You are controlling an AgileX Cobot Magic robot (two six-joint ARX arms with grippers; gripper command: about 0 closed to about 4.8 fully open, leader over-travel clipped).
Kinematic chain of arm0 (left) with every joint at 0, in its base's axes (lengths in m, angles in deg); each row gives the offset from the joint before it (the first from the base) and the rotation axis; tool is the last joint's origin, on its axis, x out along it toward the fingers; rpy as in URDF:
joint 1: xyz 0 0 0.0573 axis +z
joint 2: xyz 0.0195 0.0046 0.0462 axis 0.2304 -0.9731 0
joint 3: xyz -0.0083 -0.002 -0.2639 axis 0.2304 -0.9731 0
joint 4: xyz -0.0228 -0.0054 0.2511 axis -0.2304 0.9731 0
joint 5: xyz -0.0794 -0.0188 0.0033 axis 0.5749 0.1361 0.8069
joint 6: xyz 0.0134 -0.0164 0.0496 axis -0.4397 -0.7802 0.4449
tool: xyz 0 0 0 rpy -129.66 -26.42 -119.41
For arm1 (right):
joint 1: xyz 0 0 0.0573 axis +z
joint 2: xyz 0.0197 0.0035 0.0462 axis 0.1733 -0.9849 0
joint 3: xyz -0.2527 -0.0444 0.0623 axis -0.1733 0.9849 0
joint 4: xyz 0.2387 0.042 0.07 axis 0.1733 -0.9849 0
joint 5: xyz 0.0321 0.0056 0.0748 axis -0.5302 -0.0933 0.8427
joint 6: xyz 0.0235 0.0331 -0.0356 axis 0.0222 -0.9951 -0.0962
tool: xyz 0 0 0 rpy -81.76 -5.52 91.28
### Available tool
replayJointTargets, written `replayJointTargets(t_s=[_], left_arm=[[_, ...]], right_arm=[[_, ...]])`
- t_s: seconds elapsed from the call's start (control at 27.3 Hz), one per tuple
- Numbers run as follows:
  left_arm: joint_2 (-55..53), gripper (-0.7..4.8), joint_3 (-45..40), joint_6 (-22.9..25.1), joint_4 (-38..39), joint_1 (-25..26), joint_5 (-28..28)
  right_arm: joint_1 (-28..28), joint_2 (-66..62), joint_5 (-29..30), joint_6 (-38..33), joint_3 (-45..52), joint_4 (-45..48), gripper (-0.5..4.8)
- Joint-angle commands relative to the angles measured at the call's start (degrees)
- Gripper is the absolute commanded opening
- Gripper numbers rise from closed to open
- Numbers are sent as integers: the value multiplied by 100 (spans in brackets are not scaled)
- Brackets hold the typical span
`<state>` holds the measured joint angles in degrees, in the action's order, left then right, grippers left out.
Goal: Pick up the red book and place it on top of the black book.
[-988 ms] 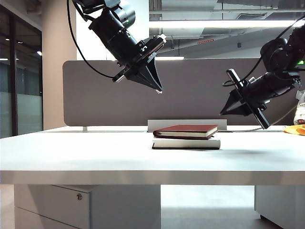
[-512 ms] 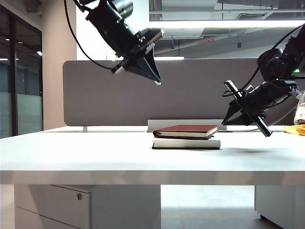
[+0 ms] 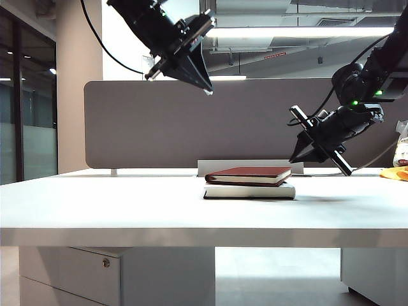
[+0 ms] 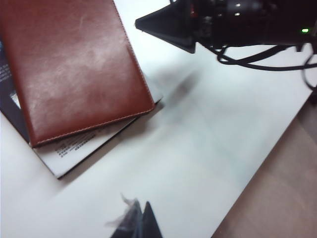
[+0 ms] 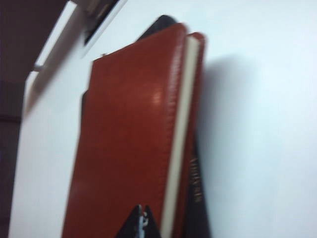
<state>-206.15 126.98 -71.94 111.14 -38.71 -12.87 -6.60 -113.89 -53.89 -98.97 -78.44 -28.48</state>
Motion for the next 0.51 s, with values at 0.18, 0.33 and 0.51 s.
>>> replayJointTargets(t_s=[0.18,0.33,0.51], left_arm=[[223,-5,13,168,94,-9,0],[293,-5,13,173,122,-9,0],[345,-5,13,192,160,-9,0]], right_arm=[[-7,-251,-68,127,-254,-22,-7],[-4,-382,-74,142,-450,-68,-7],[-11,-413,-201,184,-538,-55,-7]])
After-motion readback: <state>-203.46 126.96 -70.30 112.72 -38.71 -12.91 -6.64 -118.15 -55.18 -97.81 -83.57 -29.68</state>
